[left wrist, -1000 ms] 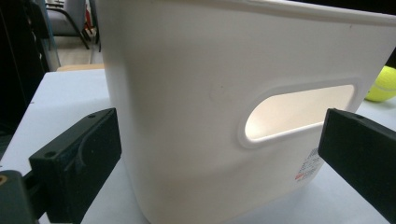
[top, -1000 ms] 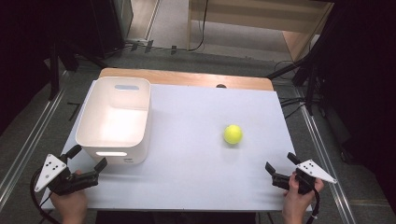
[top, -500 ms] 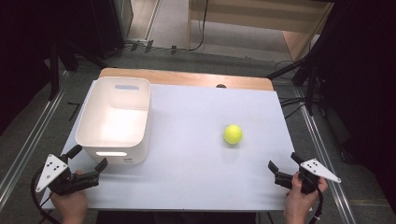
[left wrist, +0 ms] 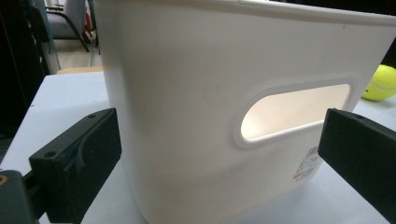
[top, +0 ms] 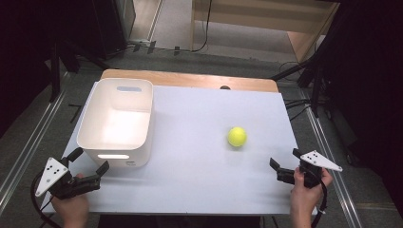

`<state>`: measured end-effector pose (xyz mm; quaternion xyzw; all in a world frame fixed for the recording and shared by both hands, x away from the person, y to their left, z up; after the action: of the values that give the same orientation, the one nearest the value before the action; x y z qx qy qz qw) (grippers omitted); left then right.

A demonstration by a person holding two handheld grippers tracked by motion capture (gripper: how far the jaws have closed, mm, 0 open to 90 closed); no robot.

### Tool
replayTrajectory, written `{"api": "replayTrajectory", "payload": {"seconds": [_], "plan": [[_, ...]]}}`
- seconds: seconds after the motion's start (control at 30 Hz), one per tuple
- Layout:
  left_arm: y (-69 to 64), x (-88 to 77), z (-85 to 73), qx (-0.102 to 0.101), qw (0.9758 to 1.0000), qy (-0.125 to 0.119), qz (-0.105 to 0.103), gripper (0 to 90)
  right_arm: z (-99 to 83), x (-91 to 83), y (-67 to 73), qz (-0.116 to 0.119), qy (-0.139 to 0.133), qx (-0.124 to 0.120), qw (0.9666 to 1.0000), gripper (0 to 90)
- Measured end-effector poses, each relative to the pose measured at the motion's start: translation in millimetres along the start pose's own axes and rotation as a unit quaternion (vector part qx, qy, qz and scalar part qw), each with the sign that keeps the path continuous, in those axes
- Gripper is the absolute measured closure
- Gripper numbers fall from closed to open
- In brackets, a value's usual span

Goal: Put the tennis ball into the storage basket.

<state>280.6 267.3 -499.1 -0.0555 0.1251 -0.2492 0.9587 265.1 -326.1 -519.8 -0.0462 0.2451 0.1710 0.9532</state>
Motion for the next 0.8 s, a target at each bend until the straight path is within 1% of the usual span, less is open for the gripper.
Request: {"api": "replayTrajectory", "payload": {"seconds": [0.23,0.27,0.37,0.5,0.57,0.63,0.73,0.8], "plan": [[-0.6,0.3,-0.4,0.002,1.0000,0.001,0.001,0.0,9.7,8.6,1.6,0.010,0.012,-0.009,0.9998,0.0],[-0.6,0.3,-0.4,0.002,1.0000,0.001,0.001,0.0,12.6,12.8,1.7,0.013,0.015,-0.014,0.9997,0.0],[-0.5,0.3,-0.4,0.002,1.0000,0.002,0.001,0.0,15.0,15.4,2.9,0.015,0.017,-0.014,0.9996,0.0],[-0.7,0.4,-0.4,0.002,1.0000,0.002,0.000,0.0,21.2,23.4,6.6,0.029,0.024,-0.020,0.9991,0.0],[-0.7,0.4,-0.4,0.002,1.0000,0.002,0.000,0.0,22.2,24.7,7.5,0.031,0.028,-0.022,0.9989,0.0],[-0.8,0.5,-0.4,0.002,1.0000,0.001,0.001,0.0,26.0,29.1,9.9,0.037,0.031,-0.030,0.9984,0.0],[-0.8,0.5,-0.4,0.002,1.0000,0.001,0.001,0.0,29.0,31.4,11.5,0.040,0.033,-0.035,0.9980,0.0],[-0.7,0.3,-0.4,0.001,1.0000,0.002,0.000,0.0,33.8,34.2,13.7,0.048,0.036,-0.042,0.9973,0.0]]}}
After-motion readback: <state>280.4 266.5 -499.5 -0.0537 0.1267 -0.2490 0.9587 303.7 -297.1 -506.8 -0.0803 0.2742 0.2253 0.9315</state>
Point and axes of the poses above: each handheld gripper's, and its own axes: x roughly forward along the jaws, z roughly out of its top, y roughly to its left, the point moved 7 cm from there along x, roughly forward along the jaws, and after that the axes turned 7 degrees about -x, right-handed, at the moved point
